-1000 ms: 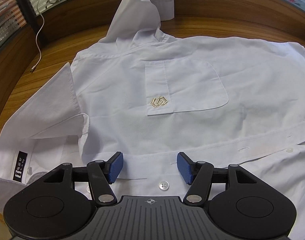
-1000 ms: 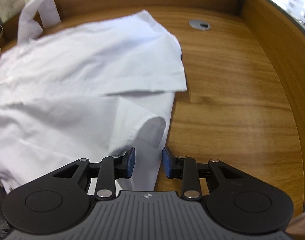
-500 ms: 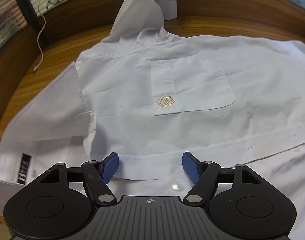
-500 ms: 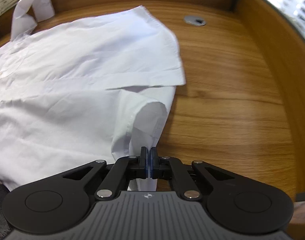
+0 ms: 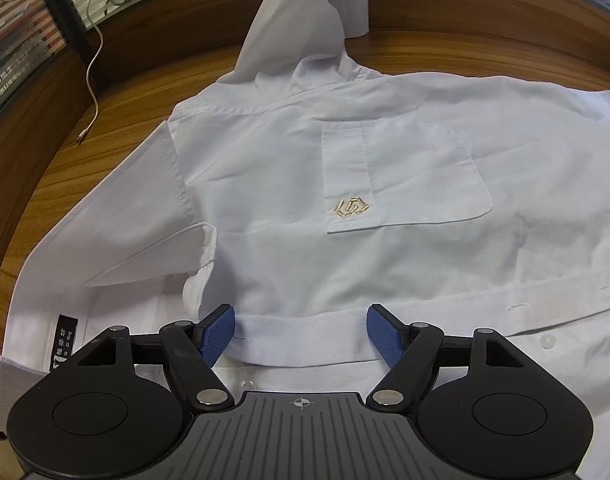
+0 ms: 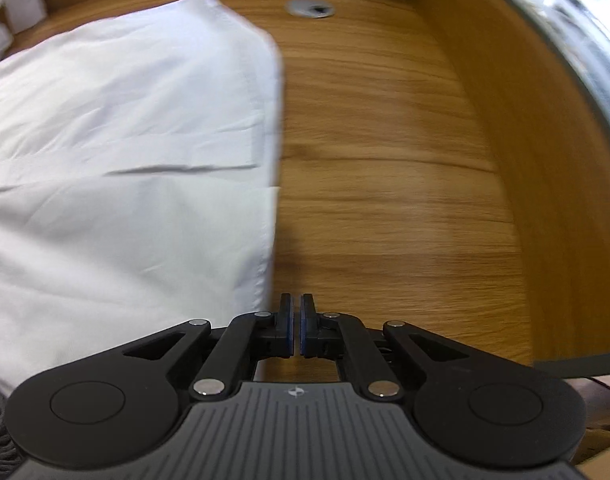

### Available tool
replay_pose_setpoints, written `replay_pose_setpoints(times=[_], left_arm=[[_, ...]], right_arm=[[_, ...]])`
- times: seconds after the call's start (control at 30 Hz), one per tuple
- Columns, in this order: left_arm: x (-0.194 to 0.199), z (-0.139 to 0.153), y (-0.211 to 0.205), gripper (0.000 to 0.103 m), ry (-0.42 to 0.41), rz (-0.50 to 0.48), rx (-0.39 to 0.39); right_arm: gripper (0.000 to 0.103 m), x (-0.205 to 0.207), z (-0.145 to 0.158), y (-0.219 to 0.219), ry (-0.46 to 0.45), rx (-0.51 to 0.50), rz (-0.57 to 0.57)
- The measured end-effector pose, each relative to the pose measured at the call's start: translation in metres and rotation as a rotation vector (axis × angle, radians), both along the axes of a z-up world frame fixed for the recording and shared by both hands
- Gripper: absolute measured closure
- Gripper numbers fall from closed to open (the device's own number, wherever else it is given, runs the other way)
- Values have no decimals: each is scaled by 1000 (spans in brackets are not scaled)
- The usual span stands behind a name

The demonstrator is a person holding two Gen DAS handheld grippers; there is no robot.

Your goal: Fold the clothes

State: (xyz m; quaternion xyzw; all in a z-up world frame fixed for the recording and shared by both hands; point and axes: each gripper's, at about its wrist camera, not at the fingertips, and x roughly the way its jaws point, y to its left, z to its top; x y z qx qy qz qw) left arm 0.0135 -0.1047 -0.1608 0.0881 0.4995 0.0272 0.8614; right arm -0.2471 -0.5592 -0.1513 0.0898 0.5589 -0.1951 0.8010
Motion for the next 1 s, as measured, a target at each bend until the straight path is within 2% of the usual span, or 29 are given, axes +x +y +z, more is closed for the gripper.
replay_pose_setpoints(times=[0.1,0.2,0.27,0.37,0.47,0.67,0.8,1.0], left_arm=[[0,0,-2,26,3,9,3],[2,2,-4,28,14,23,2],[3,5,-7,31,15,17,3],[2,17,-13,31,-25,-25,-11],[2,19,-18,31,-31,-60,16],[4,20,-24,31,-27,-112,79],[-1,21,-2,31,-13,-6,72],[-19,29,46,38,-76,247,35]], right_arm=[[101,-2,14,-13,-53,16,-42],[95,0,26,-26,-121,71,-80],[85,6,30,-33,-159,97,-122],[81,21,33,-40,-212,136,-122],[78,43,30,-42,-238,189,-91],[78,87,9,-39,-191,167,7],[78,105,-3,-40,-154,155,52],[78,122,-17,-41,-134,153,122]])
